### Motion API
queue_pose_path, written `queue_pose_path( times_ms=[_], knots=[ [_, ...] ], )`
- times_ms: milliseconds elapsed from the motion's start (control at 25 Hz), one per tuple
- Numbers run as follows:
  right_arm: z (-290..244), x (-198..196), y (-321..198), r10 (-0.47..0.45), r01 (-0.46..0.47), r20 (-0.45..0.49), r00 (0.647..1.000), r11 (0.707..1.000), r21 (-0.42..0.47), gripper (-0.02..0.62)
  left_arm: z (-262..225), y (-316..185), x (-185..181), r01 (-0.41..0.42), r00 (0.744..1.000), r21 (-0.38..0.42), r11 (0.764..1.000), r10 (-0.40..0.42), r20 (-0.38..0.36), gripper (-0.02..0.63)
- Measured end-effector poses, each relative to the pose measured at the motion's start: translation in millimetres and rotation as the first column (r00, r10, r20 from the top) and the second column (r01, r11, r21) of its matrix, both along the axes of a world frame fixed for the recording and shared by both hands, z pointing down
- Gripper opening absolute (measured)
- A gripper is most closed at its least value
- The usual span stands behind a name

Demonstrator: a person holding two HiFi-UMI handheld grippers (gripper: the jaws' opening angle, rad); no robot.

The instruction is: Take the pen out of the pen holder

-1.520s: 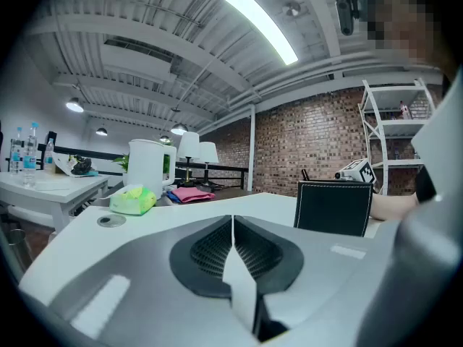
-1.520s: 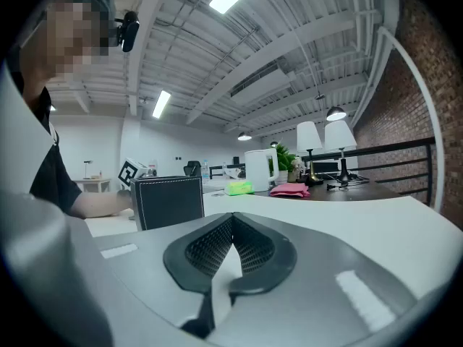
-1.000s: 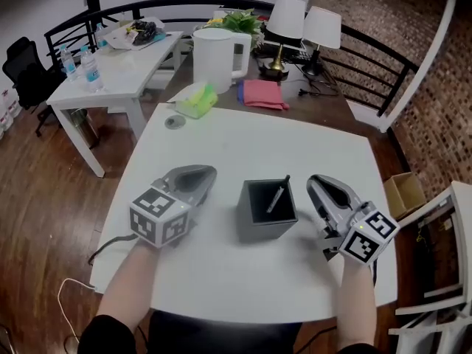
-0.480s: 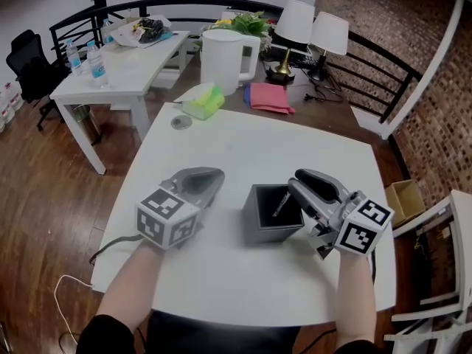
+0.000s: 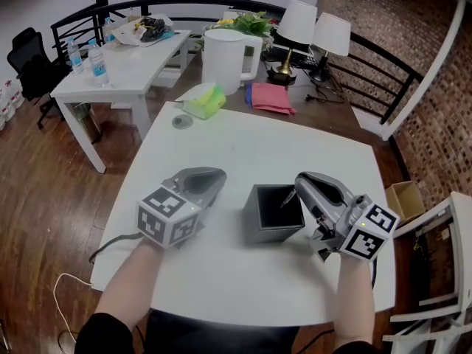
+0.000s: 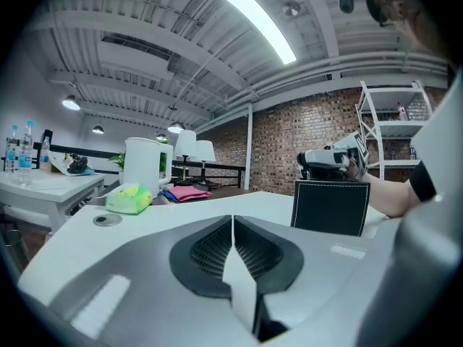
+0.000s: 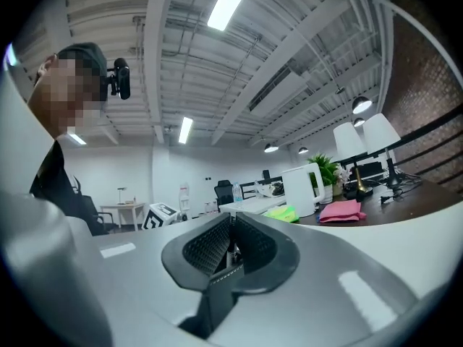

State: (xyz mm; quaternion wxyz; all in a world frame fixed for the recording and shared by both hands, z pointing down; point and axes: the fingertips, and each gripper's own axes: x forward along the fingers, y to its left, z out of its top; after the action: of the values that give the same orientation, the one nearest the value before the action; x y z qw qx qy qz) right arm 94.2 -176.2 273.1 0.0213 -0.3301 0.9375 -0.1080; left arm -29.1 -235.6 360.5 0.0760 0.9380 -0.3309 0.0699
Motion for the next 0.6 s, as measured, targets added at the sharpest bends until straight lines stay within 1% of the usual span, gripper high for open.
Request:
queue_pose_path(
  times_ms=[160,320,400,480,600],
  knots=[
    [-27.8,6.3,3.6,-0.008,0.005,0.058,0.998,0.999,0.048,0.037,2.5,0.6,0.8,0.0,1.0,-0.006,1.0,0.0,-0.001,0.009],
    [-65.2,16.8,13.7,-0.009,-0.006,0.124,0.992,0.993,0.121,0.037,2.8,1.0,0.1,-0.001,1.0,0.0,1.0,0.001,-0.001,0.009],
    [-80.7,24.6,20.9,-0.009,-0.014,0.142,0.99,0.988,0.155,0.037,2.4,0.2,0.3,-0.002,1.0,0.004,1.0,0.002,-0.001,0.009],
    [-92.2,38.4,25.1,0.01,-0.039,0.158,0.987,0.983,0.18,0.037,2.0,-0.7,-0.1,-0.001,1.0,0.004,1.0,0.001,-0.003,0.009],
    [-101.8,68.6,29.2,0.051,-0.091,0.215,0.975,0.979,0.181,0.037,2.5,-0.6,-0.9,0.0,1.0,0.002,1.0,0.0,-0.001,0.009]
  ],
)
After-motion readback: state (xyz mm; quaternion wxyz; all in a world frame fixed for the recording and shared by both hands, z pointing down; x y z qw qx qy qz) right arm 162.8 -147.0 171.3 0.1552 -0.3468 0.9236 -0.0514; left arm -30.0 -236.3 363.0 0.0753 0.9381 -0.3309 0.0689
